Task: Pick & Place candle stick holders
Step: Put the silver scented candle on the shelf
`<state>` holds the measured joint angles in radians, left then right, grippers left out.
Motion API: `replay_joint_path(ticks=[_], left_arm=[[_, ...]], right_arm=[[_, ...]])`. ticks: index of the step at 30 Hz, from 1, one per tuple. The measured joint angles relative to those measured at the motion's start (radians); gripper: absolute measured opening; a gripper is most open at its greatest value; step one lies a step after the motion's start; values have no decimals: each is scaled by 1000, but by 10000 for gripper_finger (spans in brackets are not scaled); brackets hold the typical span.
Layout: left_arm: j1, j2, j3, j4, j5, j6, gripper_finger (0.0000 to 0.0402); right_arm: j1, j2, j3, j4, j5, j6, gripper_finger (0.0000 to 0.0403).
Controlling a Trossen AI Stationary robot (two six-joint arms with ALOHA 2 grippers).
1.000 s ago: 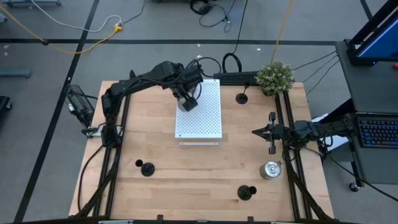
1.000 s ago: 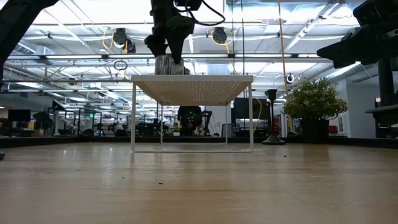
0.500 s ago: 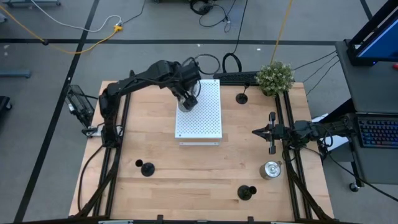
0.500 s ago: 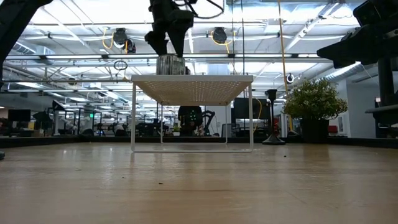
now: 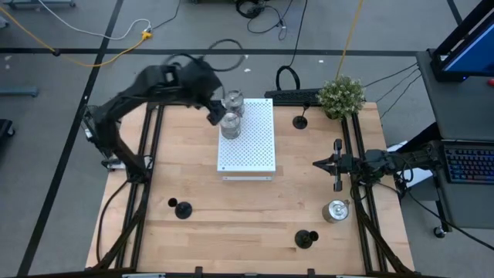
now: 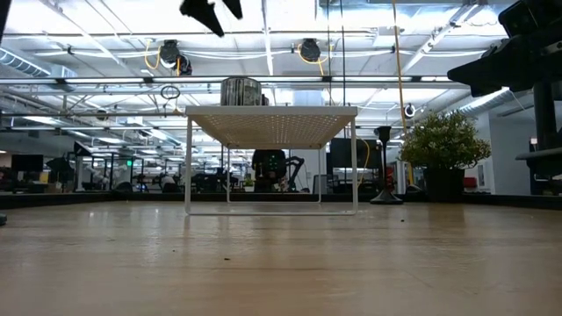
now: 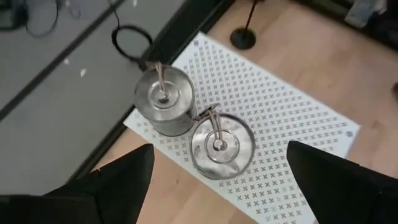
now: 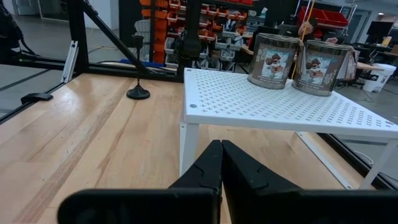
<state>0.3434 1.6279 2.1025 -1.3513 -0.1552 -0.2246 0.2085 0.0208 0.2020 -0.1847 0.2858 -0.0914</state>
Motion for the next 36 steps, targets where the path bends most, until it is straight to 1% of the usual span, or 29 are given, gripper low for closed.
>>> replay_joint_path(ticks=[6,15,18,20,23,26,31,33,36], left_arm=[[-5,-99,0,-7,-11,13,365],[-7,-204,-1,-87,-11,-9,365],[-18,-239,-22,-73,-4,5,365],[-25,-266,-54,-34,11,6,365],[-42,-312,-135,23,39,6,365],[-65,-372,-253,94,66,3,365],[-110,-496,-496,262,70,-18,365],[-127,-550,-603,357,87,-18,365],[-149,-634,-755,509,133,-19,365]], right_arm=[[0,0,0,0,0,0,0],[0,0,0,0,0,0,0],[0,0,0,0,0,0,0],[0,0,0,0,0,0,0],[0,0,0,0,0,0,0],[0,0,0,0,0,-2,0],[0,0,0,0,0,-1,0],[0,0,0,0,0,-15,0],[0,0,0,0,0,-79,0]])
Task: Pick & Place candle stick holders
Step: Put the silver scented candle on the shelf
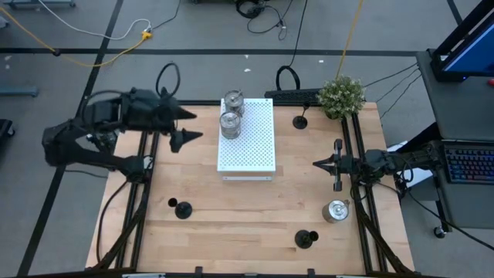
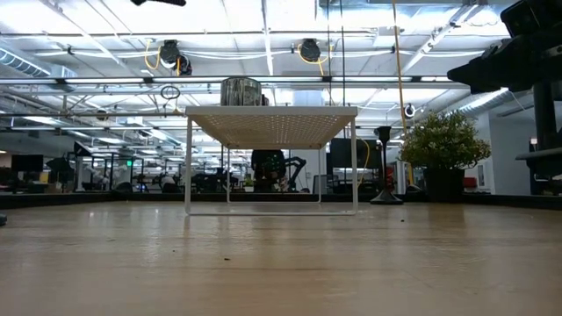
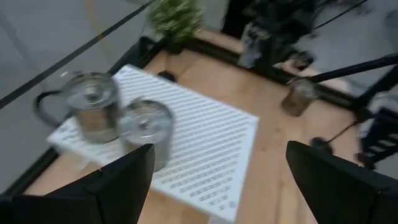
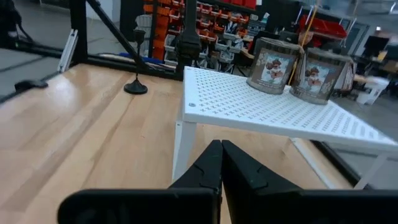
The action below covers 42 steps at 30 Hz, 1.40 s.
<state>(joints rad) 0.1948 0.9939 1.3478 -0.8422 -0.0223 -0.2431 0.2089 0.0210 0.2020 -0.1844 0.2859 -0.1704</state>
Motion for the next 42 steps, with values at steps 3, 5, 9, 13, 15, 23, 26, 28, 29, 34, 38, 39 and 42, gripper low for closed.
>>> replay_joint_path(ticks=[3,5,9,13,15,23,26,28,29,34,38,39,42], left_arm=[[-22,-78,-141,123,21,-18,365],[-37,-125,-225,186,22,-40,365],[-65,-211,-373,276,22,-81,365],[-94,-307,-510,373,18,-103,365],[-107,-359,-583,440,-6,-111,365],[-144,-555,-851,647,-69,-148,365],[-161,-613,-941,719,-77,-160,365],[-169,-645,-1000,762,-83,-171,365],[-171,-658,-1027,780,-84,-179,365],[-174,-694,-1131,796,-84,-246,365],[-174,-695,-1208,793,-98,-338,365],[-174,-695,-1226,793,-108,-369,365],[-174,-695,-1270,792,-134,-454,365]], right_arm=[[0,0,0,0,0,-2,0],[0,0,0,0,0,3,0],[0,0,0,8,0,42,0],[0,4,0,77,-2,97,0],[0,4,0,141,-2,118,0],[0,4,0,393,0,163,0],[0,4,0,436,2,156,0],[0,4,0,441,4,154,0],[0,4,0,444,6,154,0],[0,4,0,470,119,172,0],[0,13,0,512,190,201,0],[0,18,2,521,184,203,0],[7,45,44,482,184,214,0]])
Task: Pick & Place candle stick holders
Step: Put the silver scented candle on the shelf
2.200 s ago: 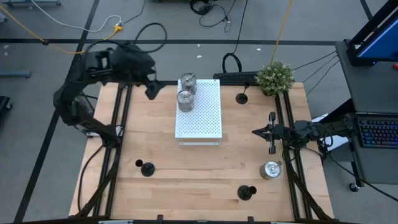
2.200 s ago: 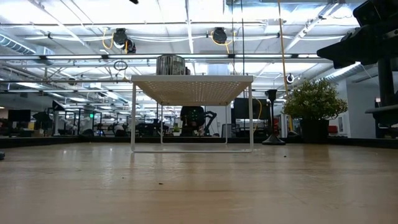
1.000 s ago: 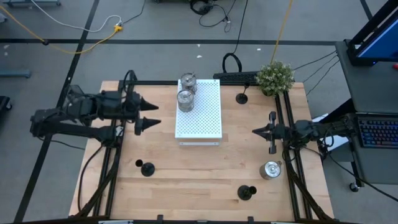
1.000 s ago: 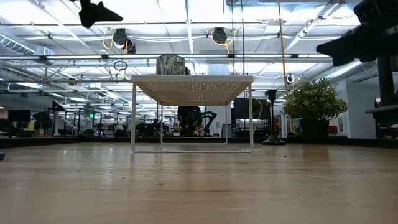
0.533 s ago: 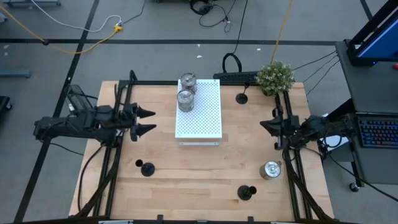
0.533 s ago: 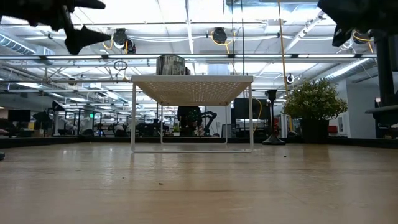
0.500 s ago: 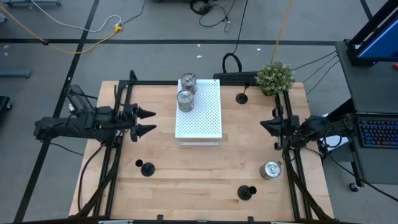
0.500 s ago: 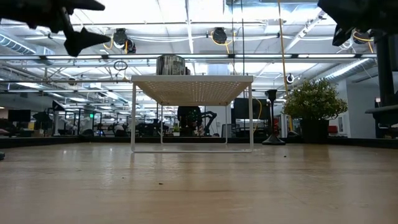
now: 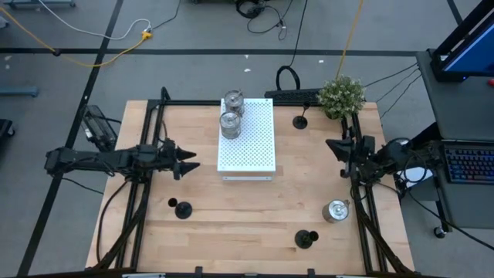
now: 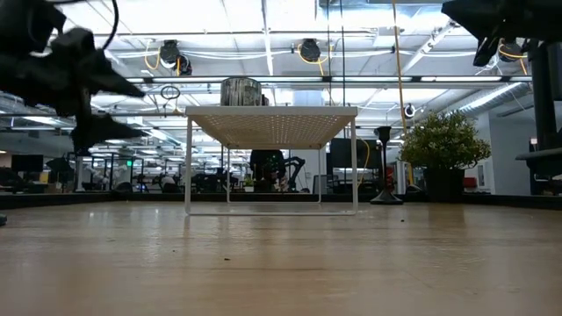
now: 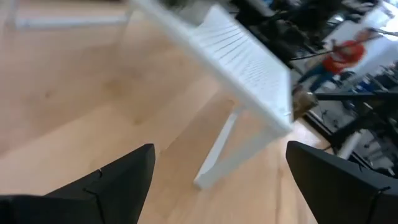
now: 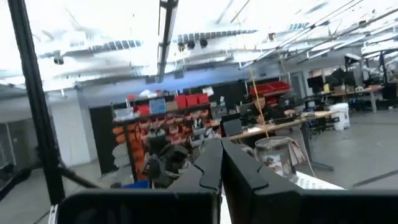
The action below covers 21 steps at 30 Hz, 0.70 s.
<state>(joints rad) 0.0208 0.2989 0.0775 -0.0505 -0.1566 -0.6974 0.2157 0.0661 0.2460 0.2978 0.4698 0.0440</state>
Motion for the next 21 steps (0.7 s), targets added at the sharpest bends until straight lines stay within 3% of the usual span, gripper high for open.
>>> replay_joint_path(ticks=[5,12,21], left_arm=[[0,0,-18,9,-4,-19,365],[0,-1,-18,172,-37,191,365],[0,0,-18,187,-38,239,365]], right_arm=[[26,115,171,-239,-2,14,0],[36,397,480,-650,-2,122,0],[36,788,902,-1327,-14,336,1]])
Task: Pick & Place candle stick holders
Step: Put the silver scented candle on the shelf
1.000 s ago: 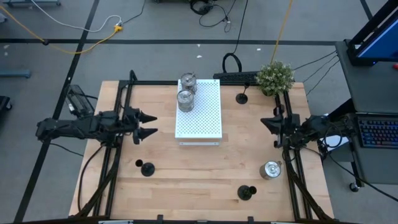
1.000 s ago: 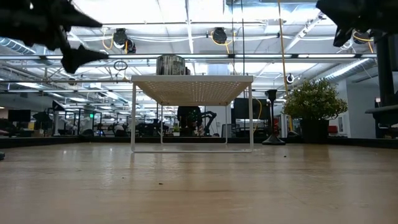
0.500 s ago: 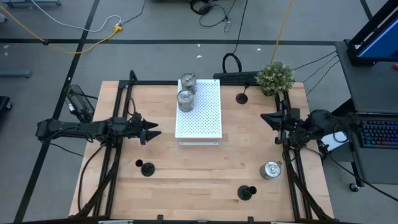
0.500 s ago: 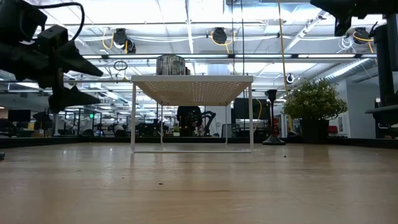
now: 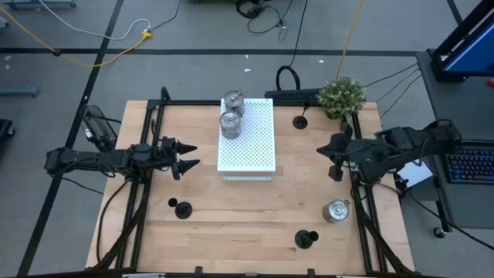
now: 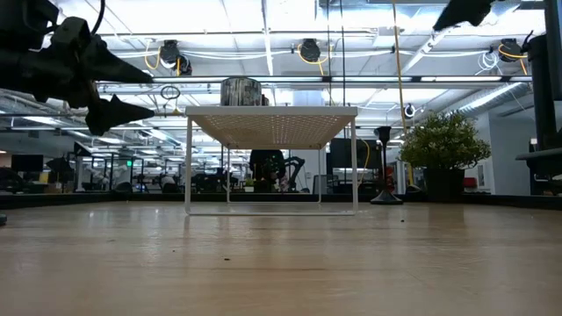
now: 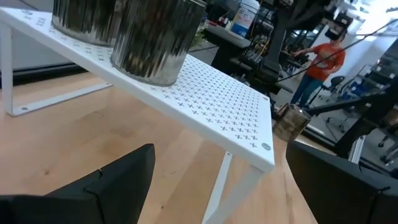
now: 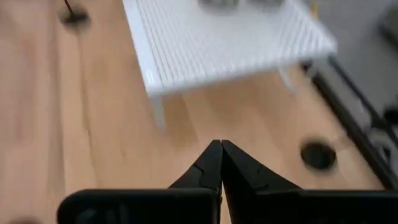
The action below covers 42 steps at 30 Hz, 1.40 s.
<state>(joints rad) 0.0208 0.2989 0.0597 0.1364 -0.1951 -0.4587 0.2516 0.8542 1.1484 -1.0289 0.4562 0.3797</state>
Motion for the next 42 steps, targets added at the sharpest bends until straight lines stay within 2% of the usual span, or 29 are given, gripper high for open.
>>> replay_joint_path(ticks=[6,16,21,28,42], left_arm=[[0,0,0,0,1,-100,365],[0,0,0,4,2,-142,365],[0,0,0,4,1,-89,365],[0,0,0,4,2,-62,365],[0,0,0,4,2,-50,365]], right_arm=[[-1,158,180,-358,-109,167,25],[-1,187,203,-541,-392,495,126],[-1,164,203,-541,-460,574,171],[-1,140,203,-543,-485,606,216],[-1,132,203,-466,-496,625,212]])
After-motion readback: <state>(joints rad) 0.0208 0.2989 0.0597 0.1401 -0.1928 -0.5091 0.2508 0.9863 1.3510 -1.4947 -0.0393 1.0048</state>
